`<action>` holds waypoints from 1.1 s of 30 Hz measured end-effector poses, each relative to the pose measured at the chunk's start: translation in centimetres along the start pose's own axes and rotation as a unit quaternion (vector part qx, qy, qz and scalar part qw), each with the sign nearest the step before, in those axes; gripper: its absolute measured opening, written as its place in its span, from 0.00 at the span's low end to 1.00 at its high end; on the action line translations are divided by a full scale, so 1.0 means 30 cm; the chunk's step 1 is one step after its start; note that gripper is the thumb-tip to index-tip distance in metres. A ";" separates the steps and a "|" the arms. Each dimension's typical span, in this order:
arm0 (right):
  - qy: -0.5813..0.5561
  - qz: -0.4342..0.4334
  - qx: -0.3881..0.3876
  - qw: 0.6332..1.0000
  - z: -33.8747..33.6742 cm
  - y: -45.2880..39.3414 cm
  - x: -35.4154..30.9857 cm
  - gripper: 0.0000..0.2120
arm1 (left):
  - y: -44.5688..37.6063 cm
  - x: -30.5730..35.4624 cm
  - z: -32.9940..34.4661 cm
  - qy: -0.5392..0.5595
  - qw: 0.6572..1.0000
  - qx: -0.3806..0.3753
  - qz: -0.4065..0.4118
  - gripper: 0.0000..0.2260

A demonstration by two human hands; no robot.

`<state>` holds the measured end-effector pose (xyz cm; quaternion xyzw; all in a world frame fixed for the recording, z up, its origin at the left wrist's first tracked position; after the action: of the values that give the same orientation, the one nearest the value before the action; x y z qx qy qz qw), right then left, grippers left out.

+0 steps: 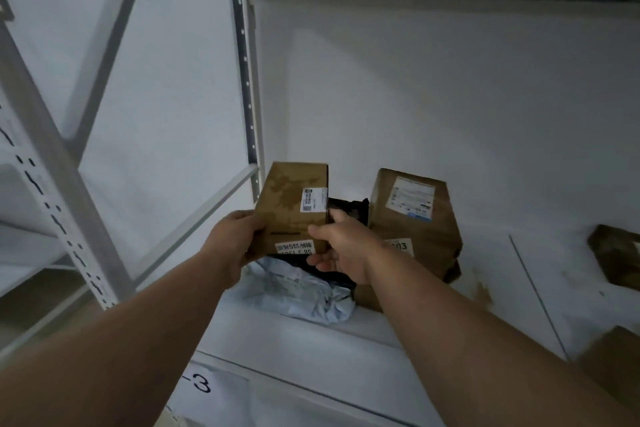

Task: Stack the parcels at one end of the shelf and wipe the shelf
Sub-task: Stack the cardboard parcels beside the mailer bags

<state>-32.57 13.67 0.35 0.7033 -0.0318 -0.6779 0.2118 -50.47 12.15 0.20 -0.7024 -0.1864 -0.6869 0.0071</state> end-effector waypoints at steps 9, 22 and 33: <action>0.026 0.007 0.069 0.997 0.055 -0.188 0.045 0.27 | -0.228 -0.048 -0.038 -0.068 0.997 -0.021 0.024 0.17; 0.140 0.016 0.074 0.987 0.130 -0.350 0.106 0.36 | -0.392 -0.144 -0.042 -0.230 0.970 -0.082 0.004 0.19; 0.112 -0.101 0.190 0.970 0.101 -0.317 0.076 0.27 | -0.393 -0.069 -0.031 -0.181 0.977 -0.046 0.101 0.19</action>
<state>-37.62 20.78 -5.02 0.8019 -0.0651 -0.5939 0.0067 -54.56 22.35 -4.65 -0.8298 -0.0808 -0.5521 0.0106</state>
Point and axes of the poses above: each hand's wrist, its own y-axis away from the middle knuckle, its own z-axis out of the palm, x = y × z, the point moved 3 cm from there along -y, towards the middle knuckle, and after that the axes turned 4 degrees about -y, right-handed, at the moved point
